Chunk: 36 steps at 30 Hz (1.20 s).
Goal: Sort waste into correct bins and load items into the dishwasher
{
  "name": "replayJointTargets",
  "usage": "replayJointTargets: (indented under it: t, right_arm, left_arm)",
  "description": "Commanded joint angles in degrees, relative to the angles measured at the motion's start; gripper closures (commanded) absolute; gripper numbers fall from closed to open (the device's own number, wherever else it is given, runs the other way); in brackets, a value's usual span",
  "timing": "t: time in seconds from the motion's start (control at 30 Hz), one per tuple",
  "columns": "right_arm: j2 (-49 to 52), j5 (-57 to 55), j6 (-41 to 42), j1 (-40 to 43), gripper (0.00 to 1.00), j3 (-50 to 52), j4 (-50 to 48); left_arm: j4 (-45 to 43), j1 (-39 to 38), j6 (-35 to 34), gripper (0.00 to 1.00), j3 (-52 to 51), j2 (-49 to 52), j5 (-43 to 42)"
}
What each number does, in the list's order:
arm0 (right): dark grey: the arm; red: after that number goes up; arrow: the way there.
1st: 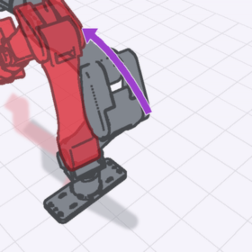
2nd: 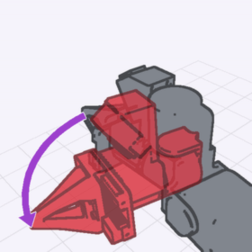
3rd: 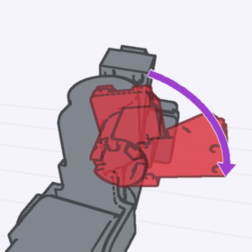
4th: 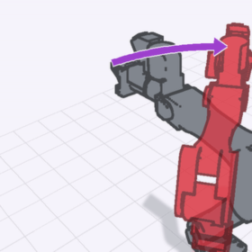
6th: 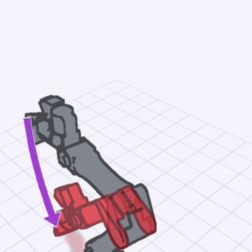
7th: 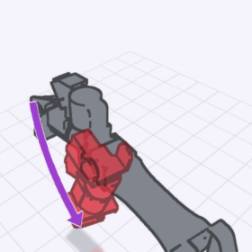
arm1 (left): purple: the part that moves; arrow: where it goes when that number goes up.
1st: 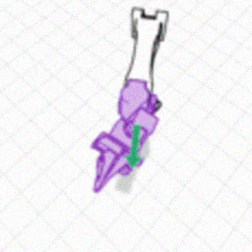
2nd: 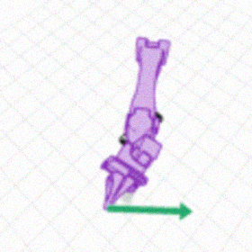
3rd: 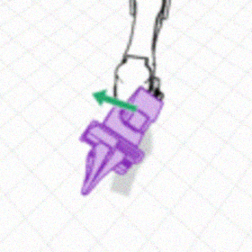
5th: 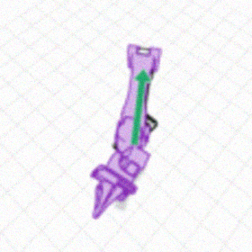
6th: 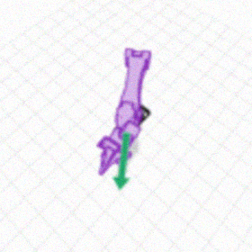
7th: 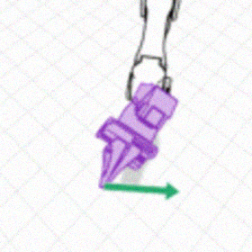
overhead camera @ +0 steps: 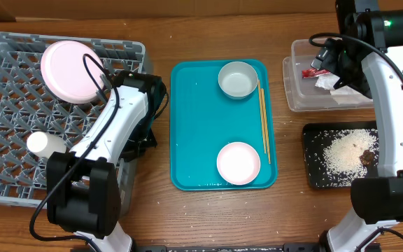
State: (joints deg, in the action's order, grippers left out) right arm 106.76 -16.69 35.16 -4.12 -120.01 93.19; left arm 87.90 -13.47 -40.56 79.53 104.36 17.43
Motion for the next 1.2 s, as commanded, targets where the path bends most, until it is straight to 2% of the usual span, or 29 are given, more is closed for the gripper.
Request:
replayJointTargets:
  t: [0.0, 0.23, 0.37, 0.4, 0.57, 0.77, 1.03, 1.17]
  right_arm:
    - [-1.3, -0.2, -0.5, 0.0, 0.0, -1.1, -0.1]
    - [-1.3, -0.2, -0.5, 0.0, 0.0, -1.1, -0.1]
    - [-1.3, -0.2, -0.5, 0.0, 0.0, -1.1, -0.1]
    - [-1.3, -0.2, -0.5, 0.0, 0.0, -1.1, -0.1]
    - [-1.3, -0.2, -0.5, 0.0, 0.0, -1.1, -0.1]
    - [-1.3, -0.2, -0.5, 0.0, 0.0, -1.1, -0.1]
    - [-1.3, -0.2, -0.5, 0.0, 0.0, -1.1, -0.1]
    - [-1.3, -0.2, -0.5, 0.0, 0.0, -1.1, -0.1]
  left_arm:
    - [-1.8, 0.0, 1.6, 0.96, 2.6, -0.7, -3.4]
    - [-4.7, 0.0, 6.1, 0.96, 8.5, -0.7, -8.2]
    - [-11.0, 0.0, 11.1, 0.96, 11.7, -0.7, -10.3]
    - [-16.9, 0.1, 14.8, 0.96, 12.2, -0.7, -11.7]
    - [-34.6, 0.1, 23.3, 0.96, 10.9, -0.6, -10.7]
    - [-48.5, 1.5, 26.2, 0.96, 10.2, 2.1, -6.9]
    - [-54.8, 2.9, 33.0, 0.96, 10.2, 7.6, -6.9]
    - [-56.3, 3.4, 34.0, 0.96, 10.2, 9.8, -7.1]
